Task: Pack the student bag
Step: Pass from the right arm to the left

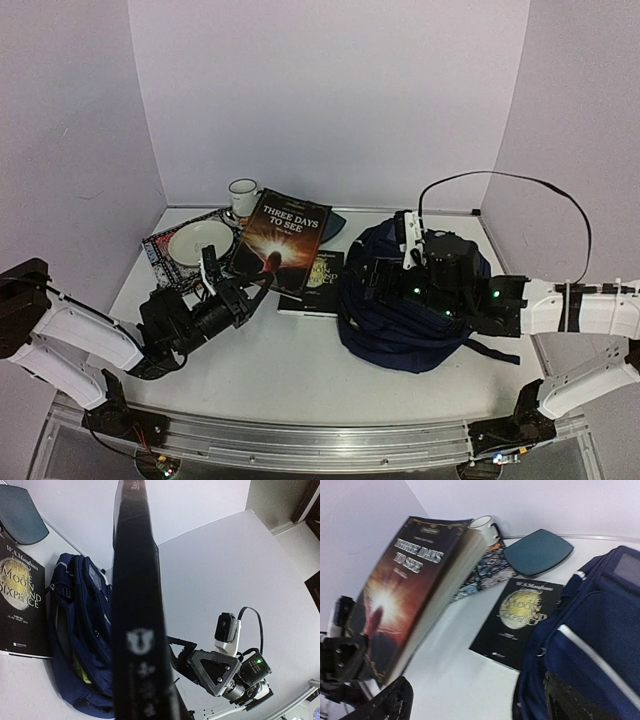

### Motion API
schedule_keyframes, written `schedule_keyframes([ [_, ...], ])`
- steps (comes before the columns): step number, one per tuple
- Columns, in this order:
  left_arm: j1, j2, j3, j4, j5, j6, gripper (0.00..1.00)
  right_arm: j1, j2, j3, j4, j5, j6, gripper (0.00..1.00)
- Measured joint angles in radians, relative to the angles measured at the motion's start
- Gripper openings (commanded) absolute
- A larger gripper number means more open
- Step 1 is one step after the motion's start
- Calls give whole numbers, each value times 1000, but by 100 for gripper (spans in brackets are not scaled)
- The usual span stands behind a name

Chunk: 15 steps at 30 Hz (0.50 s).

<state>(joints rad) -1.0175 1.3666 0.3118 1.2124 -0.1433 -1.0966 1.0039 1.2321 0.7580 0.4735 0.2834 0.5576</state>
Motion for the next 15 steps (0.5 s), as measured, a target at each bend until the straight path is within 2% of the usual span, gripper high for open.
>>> schedule_keyframes([
  [4, 43, -40, 0, -53, 27, -1, 0, -1, -18, 56, -211, 60, -122, 92],
  [9, 95, -76, 0, -188, 92, -5, 0, 0, -18, 76, -446, 80, -264, 88],
  [12, 115, -103, 0, -271, 136, -5, 0, 0, -13, 91, -557, 92, -335, 83],
  [15, 135, -143, 0, -359, 186, -2, 0, 0, 27, 138, -653, 101, -399, 73],
])
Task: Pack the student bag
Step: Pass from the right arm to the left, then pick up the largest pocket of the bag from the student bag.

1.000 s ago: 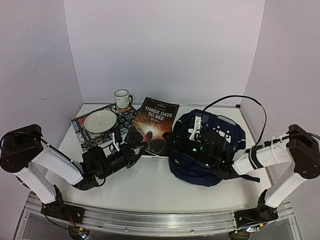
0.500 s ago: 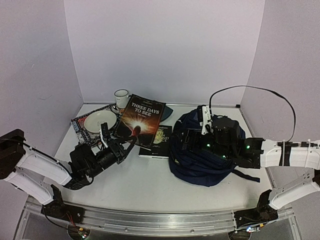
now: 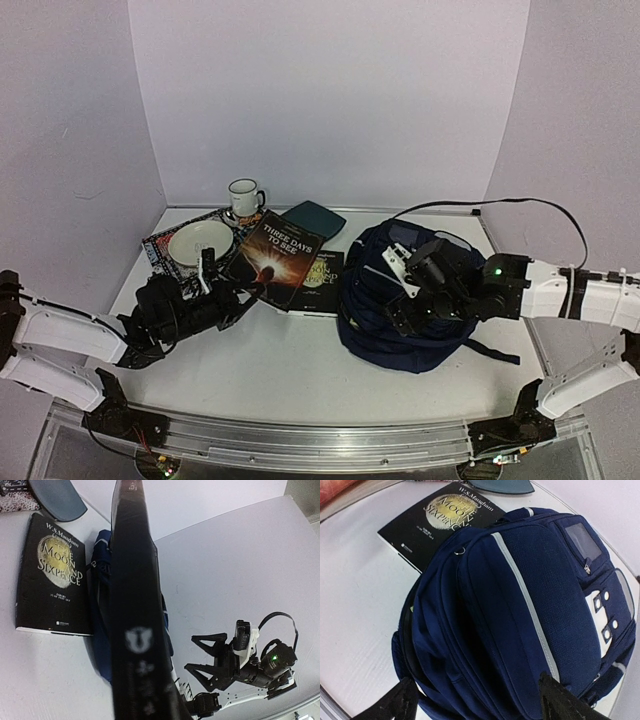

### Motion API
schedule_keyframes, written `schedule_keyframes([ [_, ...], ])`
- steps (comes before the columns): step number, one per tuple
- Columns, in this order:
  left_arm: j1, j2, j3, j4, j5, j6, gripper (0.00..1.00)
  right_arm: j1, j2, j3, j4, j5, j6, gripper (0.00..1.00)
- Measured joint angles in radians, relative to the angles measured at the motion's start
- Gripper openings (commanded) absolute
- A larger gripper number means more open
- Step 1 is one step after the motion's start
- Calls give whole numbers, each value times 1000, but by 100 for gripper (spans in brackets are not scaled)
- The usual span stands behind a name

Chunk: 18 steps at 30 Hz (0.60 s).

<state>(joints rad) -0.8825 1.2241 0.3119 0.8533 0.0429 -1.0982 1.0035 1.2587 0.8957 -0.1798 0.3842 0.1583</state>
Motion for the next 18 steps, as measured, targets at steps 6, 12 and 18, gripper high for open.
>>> schedule_keyframes([
  [6, 39, -88, 3, -168, 63, 27, 0, 0, 122, 63, -97, 5, -94, 65],
  [12, 58, -135, 3, -260, 109, 52, 0, -7, 191, 83, -134, -2, -166, 57],
  [18, 64, -137, 3, -302, 157, 54, 0, -27, 261, 113, -138, -33, -215, 42],
])
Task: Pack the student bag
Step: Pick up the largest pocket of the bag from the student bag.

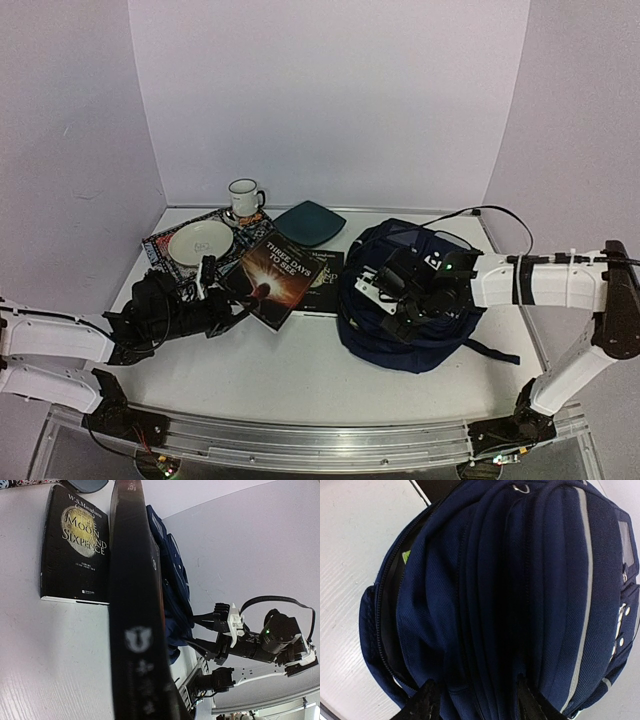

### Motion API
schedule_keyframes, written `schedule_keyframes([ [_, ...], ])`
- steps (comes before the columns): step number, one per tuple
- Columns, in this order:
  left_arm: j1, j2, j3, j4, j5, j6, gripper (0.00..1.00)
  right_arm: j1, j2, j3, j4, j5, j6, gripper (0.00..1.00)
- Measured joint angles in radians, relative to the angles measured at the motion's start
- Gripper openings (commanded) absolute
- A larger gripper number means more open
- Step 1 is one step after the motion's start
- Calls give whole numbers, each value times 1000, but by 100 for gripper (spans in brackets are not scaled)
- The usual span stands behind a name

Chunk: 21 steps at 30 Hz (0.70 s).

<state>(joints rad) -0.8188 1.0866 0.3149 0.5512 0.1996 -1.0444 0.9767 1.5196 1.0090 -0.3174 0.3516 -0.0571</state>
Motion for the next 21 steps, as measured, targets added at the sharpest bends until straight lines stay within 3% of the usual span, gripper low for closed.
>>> schedule_keyframes([
  [8, 0, 13, 3, -3, 56, 2, 0, -16, 40, 10, 3, -14, -38, 2],
  [21, -15, 110, 91, -21, 167, 12, 0, -33, -68, 134, -86, 54, -55, 0],
])
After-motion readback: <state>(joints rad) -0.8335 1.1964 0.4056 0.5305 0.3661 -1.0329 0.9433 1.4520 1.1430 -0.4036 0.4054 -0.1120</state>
